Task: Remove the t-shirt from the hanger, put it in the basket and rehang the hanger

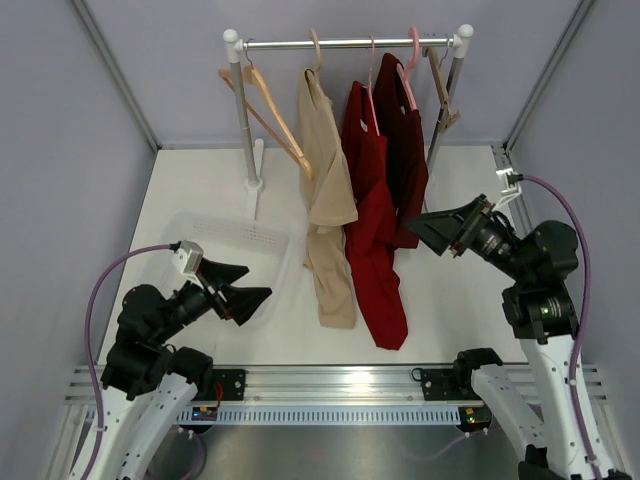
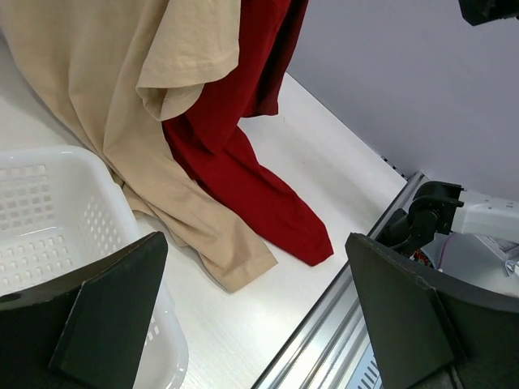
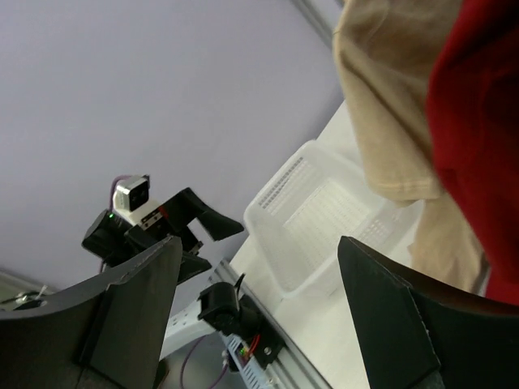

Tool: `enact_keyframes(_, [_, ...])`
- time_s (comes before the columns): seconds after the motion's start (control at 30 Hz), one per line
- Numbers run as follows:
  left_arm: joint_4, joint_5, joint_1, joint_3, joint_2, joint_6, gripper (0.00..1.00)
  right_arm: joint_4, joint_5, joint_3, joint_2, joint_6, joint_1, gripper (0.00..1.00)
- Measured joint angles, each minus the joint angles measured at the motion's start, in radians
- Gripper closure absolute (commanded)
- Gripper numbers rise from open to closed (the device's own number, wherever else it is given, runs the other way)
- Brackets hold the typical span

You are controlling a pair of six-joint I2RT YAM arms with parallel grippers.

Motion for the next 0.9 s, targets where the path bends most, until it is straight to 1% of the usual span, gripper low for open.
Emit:
enact_keyframes(0.13, [-0.001, 0.003, 0.0, -0.005, -0.007, 0.0, 0.01, -0.062, 0.105, 0.154, 0.158, -0.092, 0.183, 0.21])
enact_keyframes(0.17, [-0.002, 0.003, 0.0, -0.007, -0.009, 0.0, 0.01, -0.08, 0.135, 0.203, 0.194, -0.117, 0.212, 0.24])
enact_keyframes(0.3, [-0.004, 0.003, 0.0, -0.011, -0.01, -0.001, 0.01, -0.179, 0.295, 0.447, 0.383, -0.24, 0.314, 0.28])
enact_keyframes(0.5, [-0.014, -0.007, 0.0, -0.011, -0.01, -0.002, 0.01, -0.386, 0.594, 0.942, 0.735, -0.449, 0.505, 0.25])
enact_keyframes(0.53, [-0.02, -0.014, 0.0, -0.011, -0.01, -0.002, 0.01, -0.448, 0.643, 1.036, 0.797, -0.483, 0.534, 0.25])
enact_keyframes(0.63, [-0.028, -0.034, 0.0, -0.011, -0.013, -0.002, 0.01, -0.547, 0.785, 1.325, 1.003, -0.577, 0.583, 0.26])
enact_keyframes(0.7, [-0.03, -0.05, 0.0, -0.011, -0.013, -0.002, 0.01, -0.605, 0.86, 1.464, 1.12, -0.624, 0.595, 0.27])
enact_keyframes(0.77, [-0.033, -0.061, 0.0, -0.011, -0.013, -0.003, 0.01, -0.656, 0.933, 1.547, 1.217, -0.669, 0.603, 0.29])
enact_keyframes(0.9, [-0.041, -0.07, 0.004, -0.011, -0.014, -0.004, 0.01, -0.724, 1.029, 1.561, 1.323, -0.727, 0.616, 0.3])
